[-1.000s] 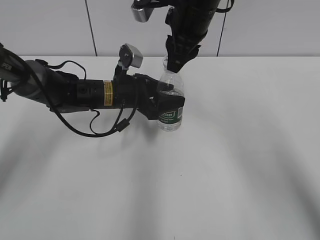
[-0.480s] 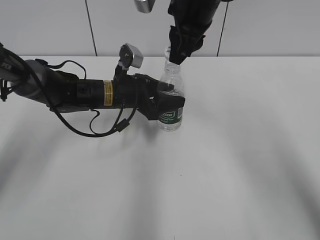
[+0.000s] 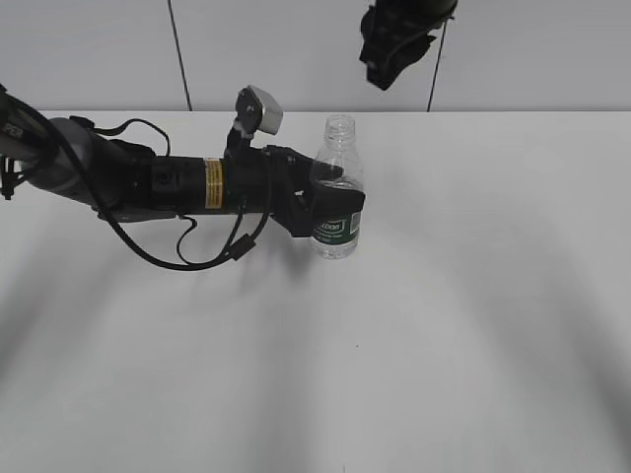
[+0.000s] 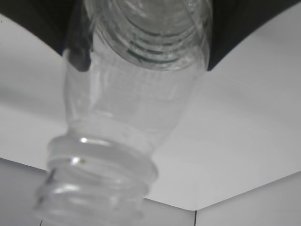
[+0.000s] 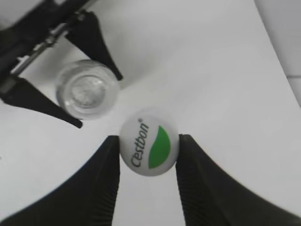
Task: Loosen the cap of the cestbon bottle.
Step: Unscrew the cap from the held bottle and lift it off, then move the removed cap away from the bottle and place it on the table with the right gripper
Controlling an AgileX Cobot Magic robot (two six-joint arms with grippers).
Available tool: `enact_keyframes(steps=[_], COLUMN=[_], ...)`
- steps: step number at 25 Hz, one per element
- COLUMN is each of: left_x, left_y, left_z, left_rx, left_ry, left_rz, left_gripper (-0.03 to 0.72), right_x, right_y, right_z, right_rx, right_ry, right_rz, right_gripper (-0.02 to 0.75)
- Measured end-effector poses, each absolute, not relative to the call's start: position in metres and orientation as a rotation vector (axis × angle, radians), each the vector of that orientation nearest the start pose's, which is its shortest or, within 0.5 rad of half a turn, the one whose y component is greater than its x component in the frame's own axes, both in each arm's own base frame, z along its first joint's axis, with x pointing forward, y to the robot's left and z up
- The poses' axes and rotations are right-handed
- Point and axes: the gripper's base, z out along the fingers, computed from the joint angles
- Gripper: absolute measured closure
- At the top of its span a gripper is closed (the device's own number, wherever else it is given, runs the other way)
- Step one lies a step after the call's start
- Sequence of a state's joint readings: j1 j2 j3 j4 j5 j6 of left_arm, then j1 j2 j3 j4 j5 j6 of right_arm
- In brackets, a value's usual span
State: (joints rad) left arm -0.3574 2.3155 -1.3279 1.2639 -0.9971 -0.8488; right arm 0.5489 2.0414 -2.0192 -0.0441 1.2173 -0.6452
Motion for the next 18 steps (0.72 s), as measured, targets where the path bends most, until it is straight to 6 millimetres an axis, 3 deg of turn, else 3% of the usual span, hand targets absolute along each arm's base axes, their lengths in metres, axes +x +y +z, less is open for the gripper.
enact_keyframes(steps=[3, 8, 11, 18], left_x=[0.388, 0.388, 0.388, 0.389], left_y=[-0.223, -0.223, -0.223, -0.223], left_z=[0.097, 0.097, 0.098, 0.098], left_rx=[1.078, 1.078, 1.078, 1.078], left_ry=[1.659, 1.659, 1.659, 1.659], left_rz=[-1.039, -1.039, -1.039, -1.037], left_gripper=[0.271, 0.271, 0.271, 0.271], right_x=[0.397, 0.419, 0.427, 0.431], right_y=[0.207, 0.156, 0.123, 0.067], right_z=[0.312, 0.305, 0.286, 0.223], right_rx=[-1.248, -0.792, -0.589, -0.329], right_ry=[2.421, 2.632, 2.738, 2.84], right_rz=[-0.041, 0.208, 0.253, 0.221], right_gripper=[0.447, 0.447, 0.448, 0.448])
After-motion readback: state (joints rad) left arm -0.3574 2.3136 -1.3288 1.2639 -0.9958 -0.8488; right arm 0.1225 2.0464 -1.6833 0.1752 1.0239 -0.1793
